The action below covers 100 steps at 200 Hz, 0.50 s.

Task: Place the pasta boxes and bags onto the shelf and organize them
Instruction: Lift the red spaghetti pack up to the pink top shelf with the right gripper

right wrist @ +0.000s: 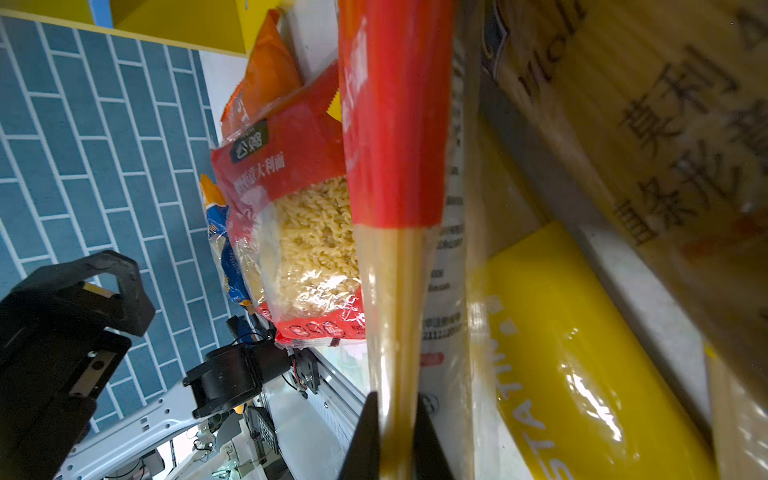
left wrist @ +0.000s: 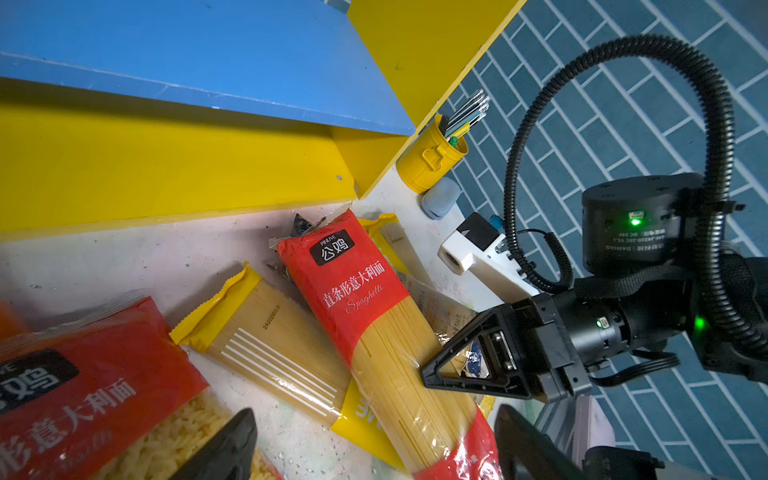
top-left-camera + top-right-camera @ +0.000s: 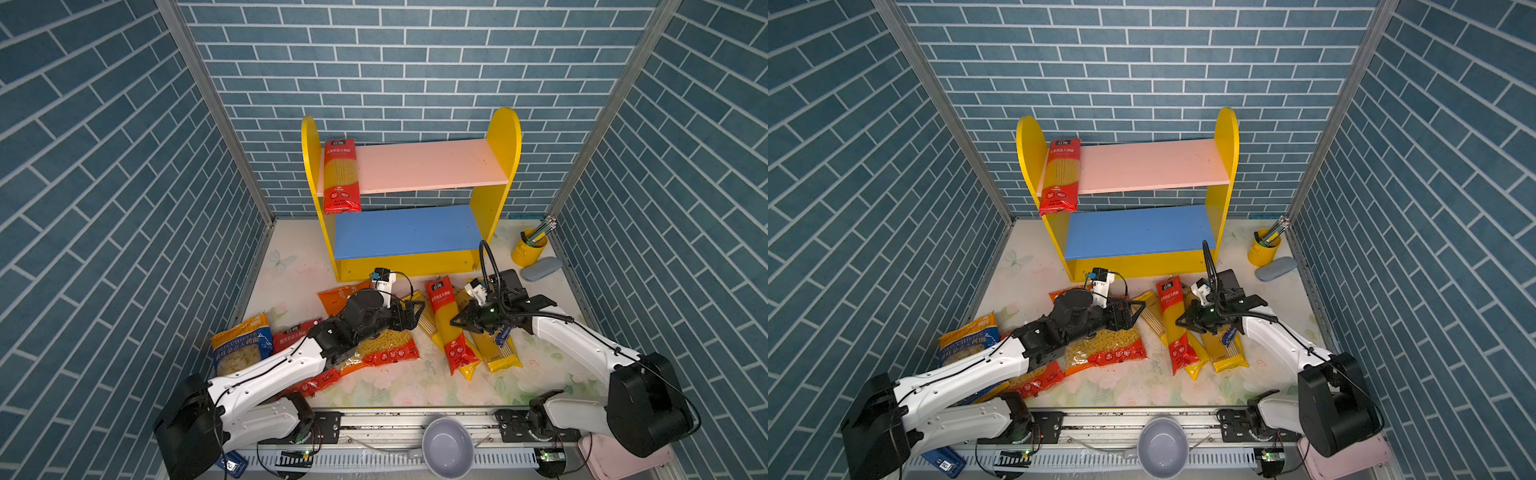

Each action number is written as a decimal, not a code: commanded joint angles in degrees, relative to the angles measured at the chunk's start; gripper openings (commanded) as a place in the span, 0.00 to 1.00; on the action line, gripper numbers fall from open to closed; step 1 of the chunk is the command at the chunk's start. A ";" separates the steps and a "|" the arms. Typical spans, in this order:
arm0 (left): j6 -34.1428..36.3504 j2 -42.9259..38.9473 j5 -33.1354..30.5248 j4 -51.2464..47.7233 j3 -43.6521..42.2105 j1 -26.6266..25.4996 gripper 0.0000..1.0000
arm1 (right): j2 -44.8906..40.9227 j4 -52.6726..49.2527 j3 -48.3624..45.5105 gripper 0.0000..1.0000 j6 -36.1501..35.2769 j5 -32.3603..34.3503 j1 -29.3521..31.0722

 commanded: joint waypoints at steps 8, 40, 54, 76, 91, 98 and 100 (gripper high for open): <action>-0.96 -1.73 -0.30 0.88 0.00 0.54 0.90 | -4.23 5.22 1.83 0.00 2.75 -3.43 -0.06; -0.91 -5.22 -0.96 -0.96 0.88 1.26 0.91 | -8.55 2.89 5.73 0.00 4.60 -2.82 0.15; 0.26 -6.63 -1.54 -2.44 3.47 1.29 0.91 | -10.46 1.94 7.89 0.00 5.75 -1.61 0.77; 2.60 -8.03 -2.45 -6.46 6.59 1.26 0.91 | -12.16 1.59 12.43 0.00 8.18 -0.96 3.07; 4.27 -9.39 -3.31 -10.05 9.00 1.27 0.90 | -12.72 -0.80 16.85 0.00 7.80 0.11 5.03; 5.12 -10.26 -4.05 -11.82 9.99 1.29 0.90 | -12.77 -2.31 19.32 0.00 7.35 0.70 5.80; 5.40 -10.55 -4.41 -12.34 10.32 1.29 0.90 | -12.77 -2.69 20.00 0.00 7.25 0.85 6.01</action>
